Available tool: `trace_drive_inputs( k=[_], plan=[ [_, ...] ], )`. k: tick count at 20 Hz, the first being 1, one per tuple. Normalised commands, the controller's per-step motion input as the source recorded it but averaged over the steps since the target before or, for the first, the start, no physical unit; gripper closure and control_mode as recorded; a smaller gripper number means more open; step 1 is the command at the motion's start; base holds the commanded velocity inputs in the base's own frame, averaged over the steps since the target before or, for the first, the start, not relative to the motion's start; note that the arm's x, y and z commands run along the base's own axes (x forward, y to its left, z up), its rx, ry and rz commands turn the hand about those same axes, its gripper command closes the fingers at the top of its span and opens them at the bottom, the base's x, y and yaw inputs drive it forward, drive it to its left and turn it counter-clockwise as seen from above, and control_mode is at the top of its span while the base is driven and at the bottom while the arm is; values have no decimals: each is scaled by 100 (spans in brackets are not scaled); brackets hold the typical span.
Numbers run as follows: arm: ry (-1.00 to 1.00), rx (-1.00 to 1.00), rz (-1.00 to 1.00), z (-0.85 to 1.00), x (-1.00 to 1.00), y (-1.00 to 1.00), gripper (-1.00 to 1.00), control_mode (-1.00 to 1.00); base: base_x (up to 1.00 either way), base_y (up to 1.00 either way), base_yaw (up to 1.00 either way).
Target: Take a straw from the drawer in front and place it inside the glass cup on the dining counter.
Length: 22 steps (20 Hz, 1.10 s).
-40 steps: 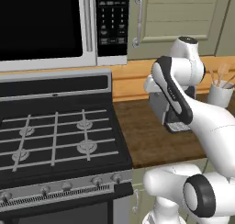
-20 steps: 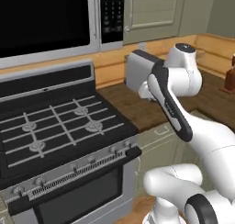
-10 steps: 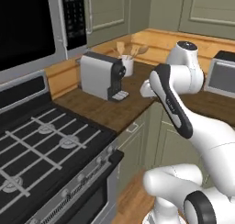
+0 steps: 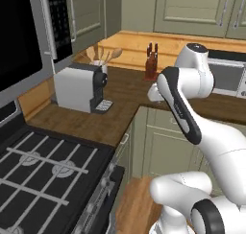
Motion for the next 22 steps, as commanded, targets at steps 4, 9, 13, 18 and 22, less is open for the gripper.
trace_drive_inputs(
  k=[4,9,13,18,22],
  plan=[
    [0,0,0,0,0,0,-100,100,28,56,-42],
    [0,0,0,0,0,0,-100,100,30,68,-34],
    [-4,21,-20,0,19,-6,-100,-100,0,0,0],
    [-9,40,-6,-10,0,-92,-100,-100,0,0,0],
    [-10,46,0,-47,0,-90,-100,-100,0,0,0]
  ],
)
